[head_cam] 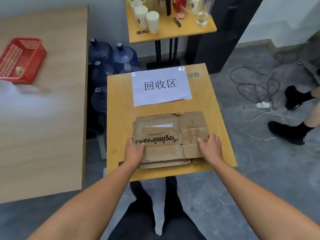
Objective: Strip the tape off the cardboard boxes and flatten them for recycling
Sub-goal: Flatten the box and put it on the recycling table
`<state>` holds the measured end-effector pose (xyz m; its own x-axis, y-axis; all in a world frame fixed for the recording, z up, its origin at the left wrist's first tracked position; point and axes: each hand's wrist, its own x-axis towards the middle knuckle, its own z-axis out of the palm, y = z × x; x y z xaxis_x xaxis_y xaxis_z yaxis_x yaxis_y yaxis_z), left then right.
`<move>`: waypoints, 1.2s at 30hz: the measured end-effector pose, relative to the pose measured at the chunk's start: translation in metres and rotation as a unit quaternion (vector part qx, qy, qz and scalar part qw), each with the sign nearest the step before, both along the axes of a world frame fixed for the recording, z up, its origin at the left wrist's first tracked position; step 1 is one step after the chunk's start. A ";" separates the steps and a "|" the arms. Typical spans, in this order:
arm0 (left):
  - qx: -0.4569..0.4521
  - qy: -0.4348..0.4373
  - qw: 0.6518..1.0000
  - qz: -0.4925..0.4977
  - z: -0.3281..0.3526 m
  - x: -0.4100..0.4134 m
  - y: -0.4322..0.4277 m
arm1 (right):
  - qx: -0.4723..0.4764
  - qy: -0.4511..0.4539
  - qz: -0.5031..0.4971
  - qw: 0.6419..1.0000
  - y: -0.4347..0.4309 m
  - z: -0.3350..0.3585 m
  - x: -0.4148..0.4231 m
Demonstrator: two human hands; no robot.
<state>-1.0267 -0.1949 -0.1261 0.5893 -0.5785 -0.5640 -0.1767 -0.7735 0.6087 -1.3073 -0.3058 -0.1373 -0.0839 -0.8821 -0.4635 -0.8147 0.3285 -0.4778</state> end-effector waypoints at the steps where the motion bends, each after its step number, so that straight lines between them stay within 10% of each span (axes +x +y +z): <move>1: 0.002 -0.011 1.000 -0.002 -0.004 -0.003 0.002 | -0.009 0.016 0.010 1.000 0.002 -0.003 0.001; 17: 0.042 -0.069 0.994 -0.071 0.007 -0.001 0.007 | -0.109 0.087 0.079 0.987 0.001 0.036 0.006; 27: -0.079 -0.273 0.952 -0.116 0.084 0.088 0.131 | -0.162 -0.043 0.461 0.872 0.104 0.098 0.205; 36: -0.045 -0.365 0.930 -0.013 0.107 0.268 0.371 | -0.206 -0.021 0.573 0.793 0.299 0.129 0.420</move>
